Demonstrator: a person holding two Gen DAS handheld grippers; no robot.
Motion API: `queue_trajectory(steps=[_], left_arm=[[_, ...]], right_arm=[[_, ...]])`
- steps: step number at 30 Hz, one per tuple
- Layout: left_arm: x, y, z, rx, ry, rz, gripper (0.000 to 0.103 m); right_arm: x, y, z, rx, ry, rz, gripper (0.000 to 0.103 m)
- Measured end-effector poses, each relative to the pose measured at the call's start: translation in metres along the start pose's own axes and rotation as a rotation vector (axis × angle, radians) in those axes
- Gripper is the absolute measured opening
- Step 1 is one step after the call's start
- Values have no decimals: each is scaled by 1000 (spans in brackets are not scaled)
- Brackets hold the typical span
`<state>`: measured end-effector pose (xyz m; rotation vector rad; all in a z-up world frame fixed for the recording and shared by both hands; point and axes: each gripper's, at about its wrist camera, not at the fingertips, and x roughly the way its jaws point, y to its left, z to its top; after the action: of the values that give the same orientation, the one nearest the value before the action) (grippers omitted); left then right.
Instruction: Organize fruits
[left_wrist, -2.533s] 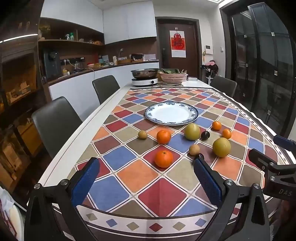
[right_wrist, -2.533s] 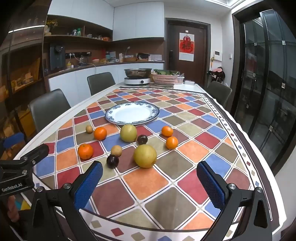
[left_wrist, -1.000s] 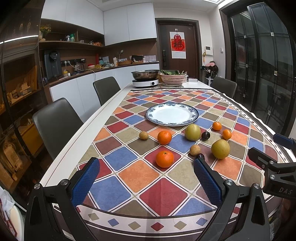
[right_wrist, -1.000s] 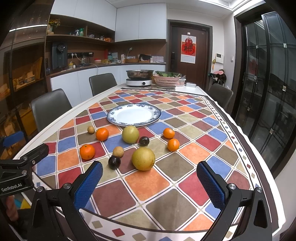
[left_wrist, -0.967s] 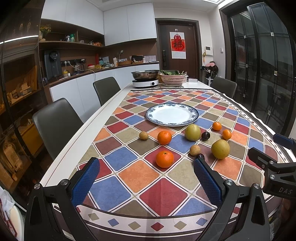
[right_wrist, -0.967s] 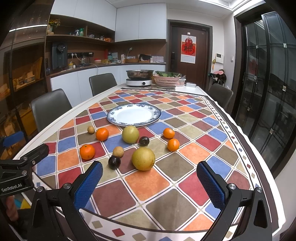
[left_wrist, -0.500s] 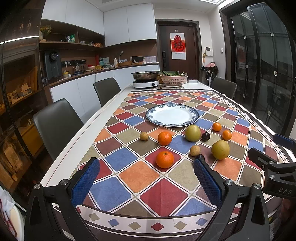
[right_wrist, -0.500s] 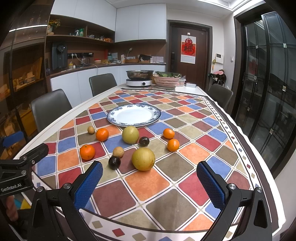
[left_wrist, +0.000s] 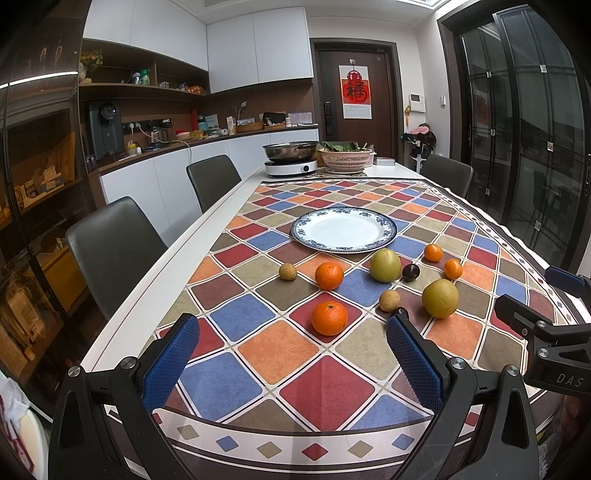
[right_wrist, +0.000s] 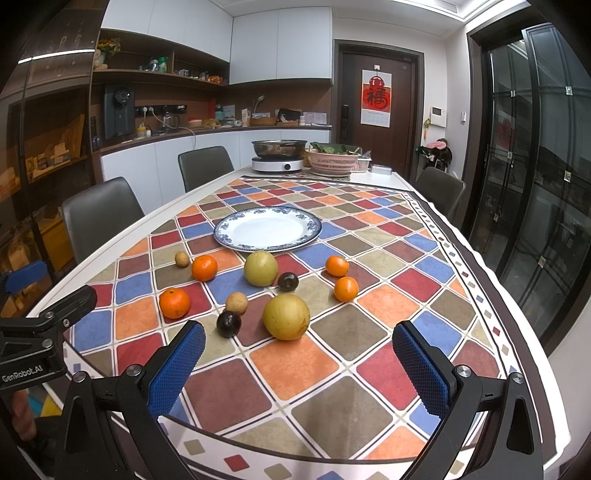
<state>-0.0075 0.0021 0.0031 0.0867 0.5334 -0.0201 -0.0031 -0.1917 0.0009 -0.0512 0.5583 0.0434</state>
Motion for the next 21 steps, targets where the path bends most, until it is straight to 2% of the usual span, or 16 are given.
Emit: queue_trajectory(steps=[10,21], left_arm=[[1,0,0,1,11,-5,103],[20,4,6,15,88,-39,103]], right_arm=[[0,5,0,-3,8,4,102],[20,9,8,-54,75,4,102]])
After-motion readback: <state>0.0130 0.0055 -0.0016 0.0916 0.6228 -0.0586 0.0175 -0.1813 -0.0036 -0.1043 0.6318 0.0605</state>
